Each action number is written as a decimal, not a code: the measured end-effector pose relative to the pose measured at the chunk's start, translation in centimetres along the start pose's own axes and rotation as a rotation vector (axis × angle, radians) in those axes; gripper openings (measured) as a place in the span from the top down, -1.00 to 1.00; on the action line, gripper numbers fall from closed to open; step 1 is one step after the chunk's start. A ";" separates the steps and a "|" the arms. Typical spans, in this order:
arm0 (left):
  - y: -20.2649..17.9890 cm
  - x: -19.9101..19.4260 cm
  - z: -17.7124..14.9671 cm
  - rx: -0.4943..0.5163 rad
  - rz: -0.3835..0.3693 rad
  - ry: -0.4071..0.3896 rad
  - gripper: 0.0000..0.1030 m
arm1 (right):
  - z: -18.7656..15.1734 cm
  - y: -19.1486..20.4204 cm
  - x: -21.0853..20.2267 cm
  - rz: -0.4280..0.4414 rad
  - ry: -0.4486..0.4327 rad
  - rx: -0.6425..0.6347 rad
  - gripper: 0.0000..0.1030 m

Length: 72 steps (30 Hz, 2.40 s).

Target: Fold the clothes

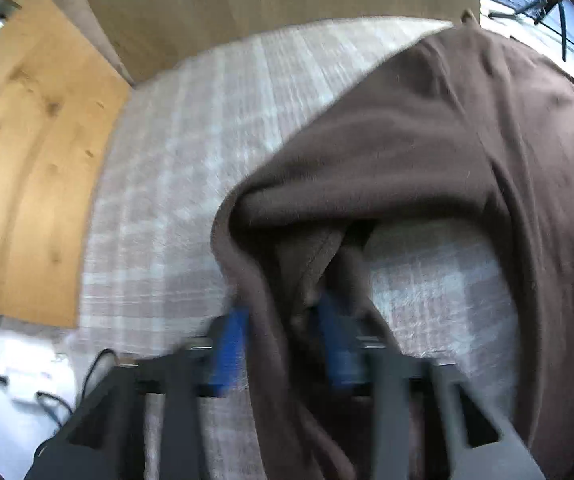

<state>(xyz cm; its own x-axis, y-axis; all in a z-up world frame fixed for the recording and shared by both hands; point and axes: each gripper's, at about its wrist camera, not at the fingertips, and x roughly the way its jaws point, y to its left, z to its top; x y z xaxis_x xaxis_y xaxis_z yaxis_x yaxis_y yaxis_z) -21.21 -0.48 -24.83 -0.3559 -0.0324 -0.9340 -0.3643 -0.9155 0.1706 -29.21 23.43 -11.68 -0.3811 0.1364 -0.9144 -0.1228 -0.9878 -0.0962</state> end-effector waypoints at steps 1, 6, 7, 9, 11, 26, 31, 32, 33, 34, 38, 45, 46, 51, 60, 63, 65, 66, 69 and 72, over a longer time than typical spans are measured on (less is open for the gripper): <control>0.7 -0.9 -0.8 -0.012 -0.019 -0.014 0.50 | 0.0 0.5 0.1 0.004 0.009 0.008 0.20; 3.9 -5.5 -5.9 -0.077 -0.091 -0.057 0.05 | 2.3 5.5 -2.0 0.120 -0.058 -0.020 0.20; 4.0 -6.0 -7.1 -0.090 -0.103 -0.043 0.05 | 3.3 6.9 -2.3 0.148 -0.077 -0.045 0.20; 4.2 -6.1 -9.7 -0.135 -0.147 -0.004 0.05 | 5.7 10.5 -2.1 0.198 -0.104 -0.113 0.20; 3.2 -5.9 -11.8 -0.153 -0.192 0.027 0.05 | 7.8 13.8 -1.3 0.221 -0.112 -0.185 0.20; 6.0 -9.5 -14.9 -0.072 -0.024 -0.016 0.93 | 12.9 20.7 3.3 0.187 -0.033 -0.365 0.92; 10.4 -13.5 -16.4 -0.137 0.081 -0.042 0.53 | 13.1 19.4 3.1 0.186 -0.022 -0.345 0.92; 10.8 -14.1 -17.1 -0.163 0.066 -0.051 0.46 | 13.1 19.4 3.1 0.184 -0.024 -0.350 0.92; 10.9 -14.5 -17.9 -0.190 0.050 -0.053 0.45 | 13.0 19.4 3.2 0.182 -0.026 -0.356 0.92; 11.0 -14.6 -18.6 -0.216 0.036 -0.052 0.45 | 13.0 19.4 3.3 0.182 -0.025 -0.359 0.92; 10.8 -12.9 -21.1 -0.303 -0.029 -0.002 0.44 | 13.0 19.5 3.7 0.190 -0.019 -0.366 0.92; 11.1 -9.1 -23.4 -0.422 -0.072 0.055 0.44 | 13.2 19.2 3.7 0.190 -0.010 -0.373 0.92; 11.1 -8.6 -23.4 -0.426 -0.080 0.058 0.44 | 13.1 19.3 3.8 0.186 -0.008 -0.378 0.92; 10.5 -6.3 -23.0 -0.435 -0.106 0.081 0.45 | 12.9 19.2 4.1 0.190 0.001 -0.383 0.92; 9.6 -8.6 -22.6 -0.370 -0.012 -0.023 0.88 | 13.1 19.1 4.3 0.200 0.020 -0.376 0.92; 10.5 -12.0 -22.7 -0.359 0.034 -0.086 0.88 | 13.7 18.5 3.1 0.241 0.010 -0.355 0.92; 11.0 -14.7 -22.6 -0.333 0.084 -0.139 0.88 | 13.9 18.1 2.2 0.265 -0.003 -0.341 0.92; 10.9 -15.8 -22.7 -0.308 0.099 -0.166 0.88 | 13.8 17.9 1.7 0.273 -0.012 -0.334 0.92; 8.8 -15.9 -23.9 -0.263 0.065 -0.179 0.87 | 13.0 18.1 1.7 0.257 0.000 -0.363 0.92; 5.2 -12.6 -26.0 -0.200 -0.039 -0.033 0.84 | 11.7 18.8 2.8 0.211 0.044 -0.429 0.92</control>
<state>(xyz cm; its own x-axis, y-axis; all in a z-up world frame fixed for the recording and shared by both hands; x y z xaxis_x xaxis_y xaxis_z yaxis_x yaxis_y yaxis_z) 3.77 -15.31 -20.39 -0.3745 0.0145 -0.9271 -0.2008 -0.9774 0.0659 -43.27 6.17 -11.43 -0.3169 -0.0643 -0.9463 0.3455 -0.9370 -0.0520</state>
